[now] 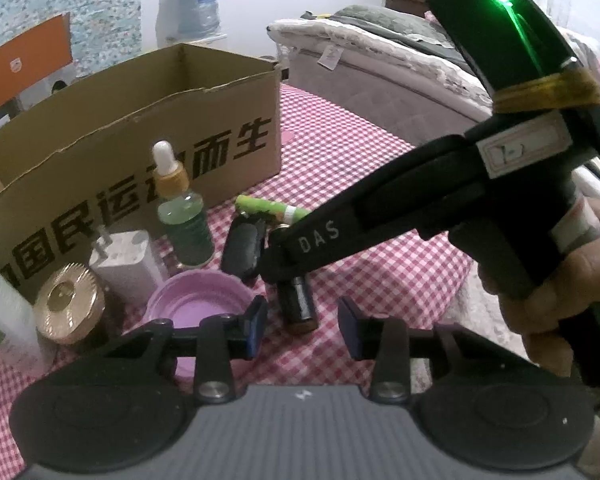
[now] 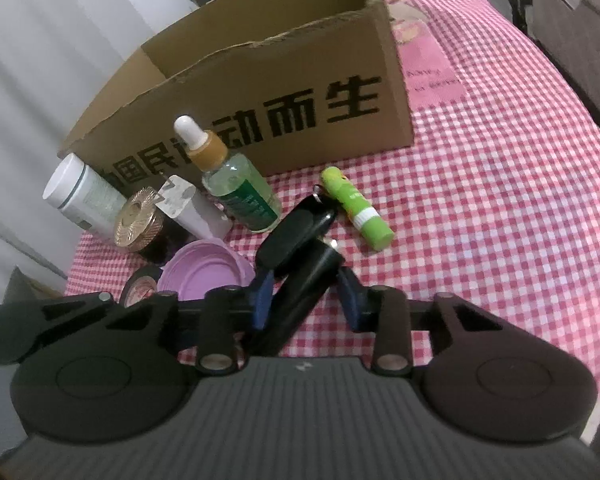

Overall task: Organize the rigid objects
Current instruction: 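Grasp the black cylinder with the right tool, then carry the black cylinder into the cardboard box and open the right tool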

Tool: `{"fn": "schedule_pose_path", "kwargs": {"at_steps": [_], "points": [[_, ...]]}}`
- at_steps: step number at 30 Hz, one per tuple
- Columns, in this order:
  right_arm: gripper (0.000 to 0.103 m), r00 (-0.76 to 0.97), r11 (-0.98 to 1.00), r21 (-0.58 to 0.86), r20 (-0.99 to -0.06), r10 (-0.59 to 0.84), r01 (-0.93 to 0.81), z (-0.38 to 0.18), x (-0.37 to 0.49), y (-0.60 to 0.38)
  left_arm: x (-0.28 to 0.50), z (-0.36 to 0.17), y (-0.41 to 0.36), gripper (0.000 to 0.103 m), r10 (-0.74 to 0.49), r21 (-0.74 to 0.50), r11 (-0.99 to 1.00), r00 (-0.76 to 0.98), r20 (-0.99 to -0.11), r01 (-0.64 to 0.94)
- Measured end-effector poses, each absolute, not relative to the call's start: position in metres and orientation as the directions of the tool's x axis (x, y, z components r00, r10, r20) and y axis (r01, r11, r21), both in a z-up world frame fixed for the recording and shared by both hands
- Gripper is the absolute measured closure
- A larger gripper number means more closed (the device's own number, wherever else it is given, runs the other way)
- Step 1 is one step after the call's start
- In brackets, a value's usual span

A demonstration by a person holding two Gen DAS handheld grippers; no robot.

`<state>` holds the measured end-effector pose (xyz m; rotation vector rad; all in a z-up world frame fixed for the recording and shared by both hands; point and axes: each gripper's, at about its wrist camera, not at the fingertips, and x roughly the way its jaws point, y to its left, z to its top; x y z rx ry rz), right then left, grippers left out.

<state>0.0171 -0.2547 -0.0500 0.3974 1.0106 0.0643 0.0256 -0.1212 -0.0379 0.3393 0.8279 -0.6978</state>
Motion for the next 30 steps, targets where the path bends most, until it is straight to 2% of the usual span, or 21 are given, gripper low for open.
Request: {"fn": "schedule_pose_path", "kwargs": {"at_steps": [3, 6, 15, 24, 30], "points": [[0.08, 0.54, 0.916, 0.373, -0.807, 0.239, 0.151, -0.05, 0.009, -0.265, 0.027, -0.039, -0.131, 0.063, -0.421, 0.025, 0.722, 0.468, -0.777, 0.691], [0.082, 0.546, 0.897, 0.406, -0.798, 0.255, 0.174, -0.052, 0.002, -0.275, 0.028, -0.042, -0.141, 0.06, -0.416, 0.03, 0.712, 0.456, -0.787, 0.701], [0.082, 0.546, 0.827, 0.526, -0.76, 0.352, 0.2, -0.059, -0.005, -0.3, 0.04, -0.054, -0.163, 0.059, -0.397, -0.018, 0.718, 0.388, -0.832, 0.696], [0.082, 0.515, 0.813, 0.556, -0.755, 0.406, 0.172, -0.058, 0.0, -0.311, 0.055, -0.058, -0.167, 0.056, -0.378, -0.02, 0.743, 0.395, -0.837, 0.669], [0.081, 0.517, 0.792, 0.594, -0.726, 0.453, 0.141, -0.06, 0.001, -0.315, 0.062, -0.058, -0.168, 0.061, -0.37, -0.021, 0.765, 0.412, -0.833, 0.644]]}}
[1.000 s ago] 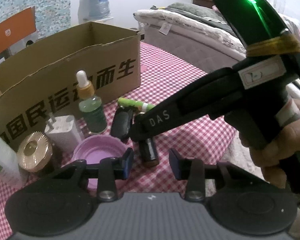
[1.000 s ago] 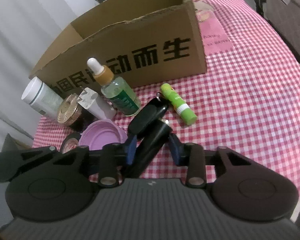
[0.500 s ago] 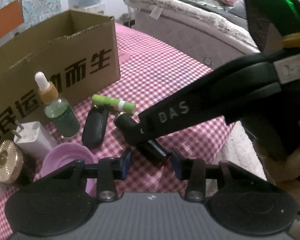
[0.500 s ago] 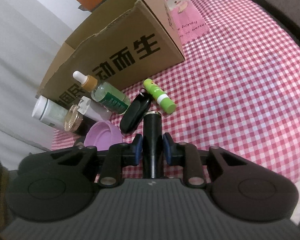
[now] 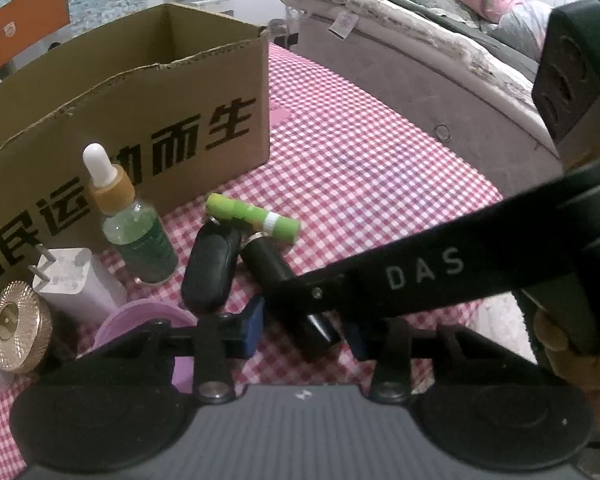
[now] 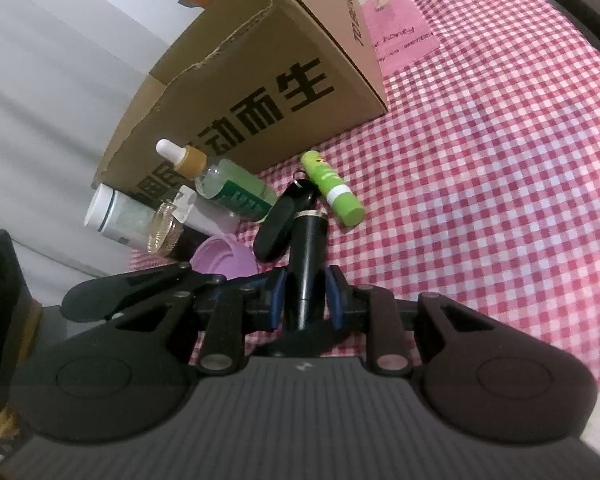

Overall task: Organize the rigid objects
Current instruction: 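Carry the black cylinder into the cardboard box and open the right tool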

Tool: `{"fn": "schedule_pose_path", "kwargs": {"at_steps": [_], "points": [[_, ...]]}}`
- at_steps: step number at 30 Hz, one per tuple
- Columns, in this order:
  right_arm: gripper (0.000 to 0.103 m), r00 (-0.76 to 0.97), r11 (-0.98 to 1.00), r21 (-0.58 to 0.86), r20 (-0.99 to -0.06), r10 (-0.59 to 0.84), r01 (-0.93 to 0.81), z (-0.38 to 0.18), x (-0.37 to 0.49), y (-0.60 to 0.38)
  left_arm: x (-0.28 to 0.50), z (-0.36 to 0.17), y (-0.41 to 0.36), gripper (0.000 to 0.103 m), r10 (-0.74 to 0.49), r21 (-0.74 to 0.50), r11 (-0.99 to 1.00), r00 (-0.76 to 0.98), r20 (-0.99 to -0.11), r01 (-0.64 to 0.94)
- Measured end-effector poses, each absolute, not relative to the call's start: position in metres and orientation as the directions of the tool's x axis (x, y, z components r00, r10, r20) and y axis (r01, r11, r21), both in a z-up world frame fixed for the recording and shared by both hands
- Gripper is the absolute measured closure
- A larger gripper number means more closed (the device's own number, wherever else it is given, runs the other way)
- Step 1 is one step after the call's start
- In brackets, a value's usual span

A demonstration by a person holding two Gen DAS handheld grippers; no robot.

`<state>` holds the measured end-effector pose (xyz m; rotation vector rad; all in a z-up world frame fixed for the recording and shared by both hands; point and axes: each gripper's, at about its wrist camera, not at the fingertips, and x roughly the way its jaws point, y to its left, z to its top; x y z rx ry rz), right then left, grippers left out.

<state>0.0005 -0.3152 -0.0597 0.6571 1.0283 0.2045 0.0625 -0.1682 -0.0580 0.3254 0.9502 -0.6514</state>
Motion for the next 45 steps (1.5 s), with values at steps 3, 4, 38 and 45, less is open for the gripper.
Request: {"fn": "schedule_pose_path", "kwargs": {"at_steps": [3, 4, 38, 45], "points": [[0.081, 0.527, 0.791, 0.597, -0.719, 0.452, 0.137, -0.058, -0.003, -0.314, 0.059, -0.059, -0.168, 0.062, -0.368, -0.006, 0.761, 0.425, -0.827, 0.648], [0.081, 0.53, 0.789, 0.599, -0.717, 0.453, 0.137, -0.058, -0.005, -0.314, 0.057, -0.058, -0.167, 0.062, -0.368, -0.003, 0.76, 0.427, -0.826, 0.65], [0.081, 0.485, 0.764, 0.62, -0.619, 0.617, -0.18, 0.064, 0.203, -0.215, 0.199, 0.072, -0.044, 0.063, -0.222, 0.056, 0.911, 0.6, -0.769, 0.409], [0.081, 0.349, 0.753, 0.657, -0.697, 0.627, -0.041, 0.01, 0.28, -0.197, 0.266, 0.034, -0.032, 0.063, -0.139, 0.068, 0.924, 0.495, -0.858, 0.377]]}}
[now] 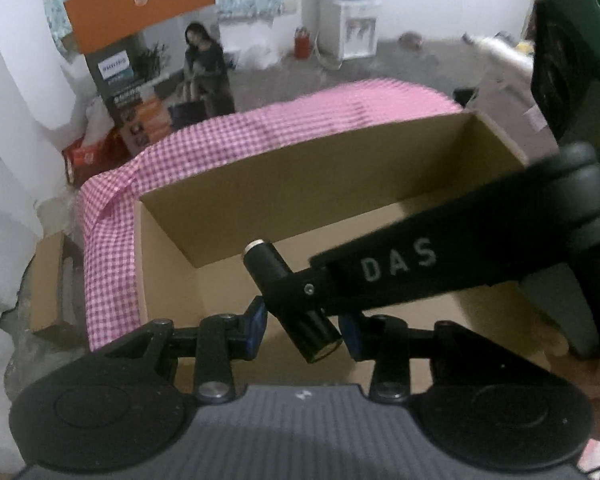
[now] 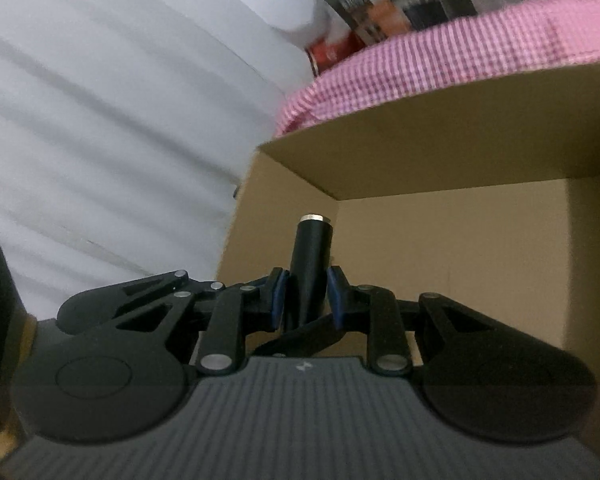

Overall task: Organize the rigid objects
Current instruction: 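Carry the black cylinder into the cardboard box and open the right tool, then move the right tool back and grasp the lime-green glue stick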

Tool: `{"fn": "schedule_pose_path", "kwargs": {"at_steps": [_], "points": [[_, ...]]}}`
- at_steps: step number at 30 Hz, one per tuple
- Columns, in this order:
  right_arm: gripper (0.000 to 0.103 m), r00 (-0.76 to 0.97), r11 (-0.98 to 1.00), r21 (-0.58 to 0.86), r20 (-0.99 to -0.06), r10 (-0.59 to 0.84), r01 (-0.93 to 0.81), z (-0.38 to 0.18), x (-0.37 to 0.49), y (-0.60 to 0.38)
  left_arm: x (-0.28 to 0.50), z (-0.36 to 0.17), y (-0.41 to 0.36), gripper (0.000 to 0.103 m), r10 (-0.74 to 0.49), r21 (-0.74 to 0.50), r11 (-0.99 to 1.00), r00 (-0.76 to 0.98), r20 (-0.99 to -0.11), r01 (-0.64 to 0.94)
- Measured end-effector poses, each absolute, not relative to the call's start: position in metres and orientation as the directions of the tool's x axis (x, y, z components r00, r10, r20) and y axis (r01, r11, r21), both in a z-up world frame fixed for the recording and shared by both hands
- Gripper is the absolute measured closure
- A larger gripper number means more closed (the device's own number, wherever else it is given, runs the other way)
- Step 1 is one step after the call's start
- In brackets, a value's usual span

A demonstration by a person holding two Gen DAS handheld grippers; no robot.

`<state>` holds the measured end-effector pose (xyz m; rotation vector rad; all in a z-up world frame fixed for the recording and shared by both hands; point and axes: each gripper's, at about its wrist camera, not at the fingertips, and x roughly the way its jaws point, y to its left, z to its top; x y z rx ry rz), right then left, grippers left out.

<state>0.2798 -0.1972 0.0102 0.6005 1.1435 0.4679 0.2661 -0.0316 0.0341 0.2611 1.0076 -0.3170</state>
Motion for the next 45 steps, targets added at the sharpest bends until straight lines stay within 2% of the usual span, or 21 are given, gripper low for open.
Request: {"fn": "schedule_pose_path", "kwargs": {"at_steps": [5, 10, 16, 22, 27, 36, 37, 41, 45], "points": [[0.083, 0.304, 0.745, 0.667, -0.714, 0.63, 0.023, -0.018, 0.309, -0.191, 0.285, 0.02, -0.032, 0.062, -0.069, 0.132, 0.922, 0.491, -0.868, 0.363], [0.083, 0.282, 0.729, 0.68, -0.718, 0.637, 0.084, -0.039, 0.32, -0.187, 0.29, 0.018, -0.03, 0.06, -0.06, 0.136, 0.925, 0.491, -0.869, 0.355], [0.081, 0.298, 0.724, 0.682, -0.716, 0.631, 0.104, -0.045, 0.323, -0.193, 0.289, 0.036, -0.028, 0.046, -0.084, 0.135, 0.924, 0.532, -0.843, 0.358], [0.08, 0.36, 0.727, 0.684, -0.694, 0.623, 0.058, -0.011, 0.299, -0.21, 0.27, 0.062, -0.028, 0.033, -0.129, 0.111, 0.924, 0.572, -0.81, 0.365], [0.076, 0.433, 0.722, 0.692, -0.646, 0.628, -0.013, 0.035, 0.258, -0.228, 0.237, 0.093, -0.026, 0.021, -0.173, 0.1, 0.92, 0.62, -0.765, 0.38], [0.066, 0.548, 0.686, 0.712, -0.517, 0.657, -0.151, 0.105, 0.139, -0.264, 0.144, 0.136, -0.033, 0.012, -0.292, 0.075, 0.882, 0.666, -0.686, 0.465], [0.062, 0.562, 0.683, 0.712, -0.503, 0.657, -0.162, 0.109, 0.122, -0.269, 0.135, 0.137, -0.035, 0.012, -0.304, 0.069, 0.878, 0.665, -0.682, 0.473], [0.059, 0.614, 0.698, 0.692, -0.475, 0.631, -0.182, 0.109, 0.066, -0.287, 0.099, 0.125, -0.047, 0.012, -0.369, 0.021, 0.855, 0.637, -0.677, 0.518], [0.058, 0.658, 0.758, 0.636, -0.51, 0.554, -0.145, 0.089, 0.015, -0.302, 0.068, 0.096, -0.073, 0.012, -0.409, 0.011, 0.821, 0.602, -0.686, 0.57]]}}
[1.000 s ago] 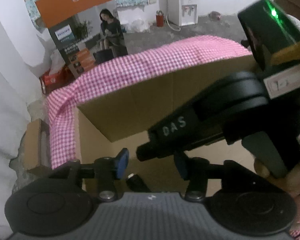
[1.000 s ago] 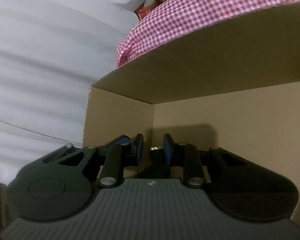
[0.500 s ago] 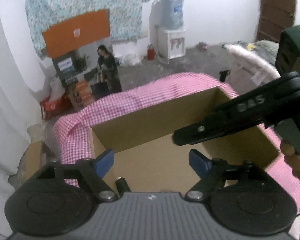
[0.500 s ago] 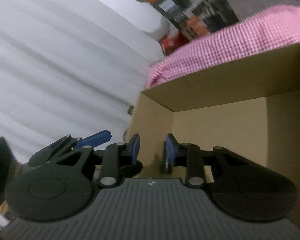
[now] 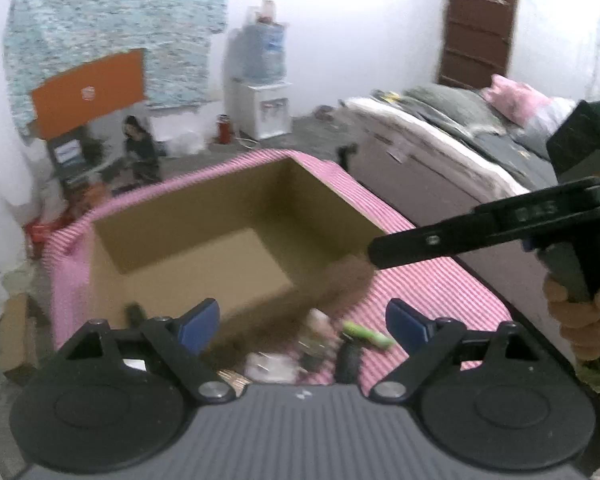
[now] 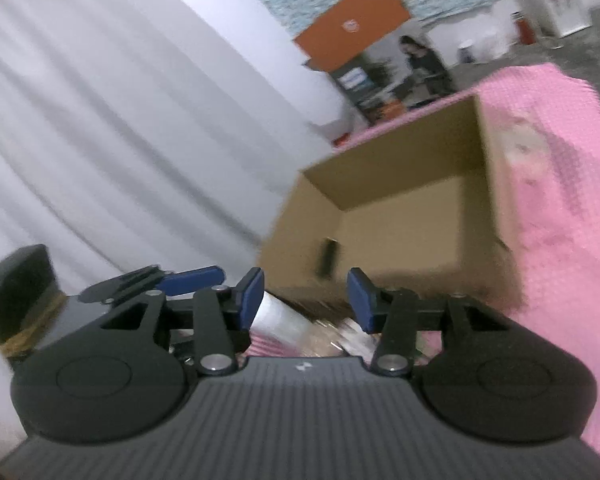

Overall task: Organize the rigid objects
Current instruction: 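Move the right tool back and grasp the lime-green glue stick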

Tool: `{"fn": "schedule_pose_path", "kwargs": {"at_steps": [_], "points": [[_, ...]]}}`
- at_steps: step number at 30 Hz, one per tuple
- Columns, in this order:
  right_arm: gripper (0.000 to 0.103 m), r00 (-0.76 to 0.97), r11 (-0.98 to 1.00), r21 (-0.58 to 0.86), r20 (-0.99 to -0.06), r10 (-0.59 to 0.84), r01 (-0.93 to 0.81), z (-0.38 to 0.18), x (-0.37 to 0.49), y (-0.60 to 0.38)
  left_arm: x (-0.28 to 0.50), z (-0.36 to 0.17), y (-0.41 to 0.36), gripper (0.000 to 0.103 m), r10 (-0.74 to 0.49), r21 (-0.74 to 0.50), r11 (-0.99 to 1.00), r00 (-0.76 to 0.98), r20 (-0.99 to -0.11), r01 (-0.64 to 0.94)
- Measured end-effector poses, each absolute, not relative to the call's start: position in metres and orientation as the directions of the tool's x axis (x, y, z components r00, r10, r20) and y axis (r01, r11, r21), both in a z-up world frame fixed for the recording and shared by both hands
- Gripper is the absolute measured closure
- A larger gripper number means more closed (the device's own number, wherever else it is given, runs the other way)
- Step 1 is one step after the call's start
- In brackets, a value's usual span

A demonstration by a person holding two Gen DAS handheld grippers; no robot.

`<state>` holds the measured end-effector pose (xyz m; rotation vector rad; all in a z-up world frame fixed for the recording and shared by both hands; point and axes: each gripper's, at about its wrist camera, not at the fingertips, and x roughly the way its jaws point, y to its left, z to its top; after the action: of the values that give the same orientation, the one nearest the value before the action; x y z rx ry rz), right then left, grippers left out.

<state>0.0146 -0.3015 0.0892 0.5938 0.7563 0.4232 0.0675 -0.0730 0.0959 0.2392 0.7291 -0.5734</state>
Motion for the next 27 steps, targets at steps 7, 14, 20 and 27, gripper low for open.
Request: {"fn": "schedule_pose_path", "kwargs": {"at_steps": [7, 14, 20, 27], "points": [[0.058, 0.63, 0.886, 0.462, -0.679, 0.377, -0.033, 0.025, -0.007, -0.306, 0.045, 0.023, -0.134, 0.019, -0.384, 0.099, 0.762, 0.57, -0.726, 0.64], [0.065, 0.565, 0.934, 0.353, -0.761, 0.318, -0.05, -0.015, 0.03, -0.294, 0.056, -0.026, -0.168, 0.045, -0.344, 0.137, 0.739, 0.544, -0.766, 0.66], [0.082, 0.484, 0.94, 0.334, -0.812, 0.326, -0.073, -0.045, 0.063, -0.288, 0.07, -0.043, -0.168, 0.063, -0.347, 0.087, 0.737, 0.486, -0.802, 0.67], [0.089, 0.462, 0.929, 0.368, -0.817, 0.344, -0.041, -0.055, 0.061, -0.293, 0.072, -0.048, -0.17, 0.062, -0.363, 0.061, 0.729, 0.461, -0.81, 0.682]]}}
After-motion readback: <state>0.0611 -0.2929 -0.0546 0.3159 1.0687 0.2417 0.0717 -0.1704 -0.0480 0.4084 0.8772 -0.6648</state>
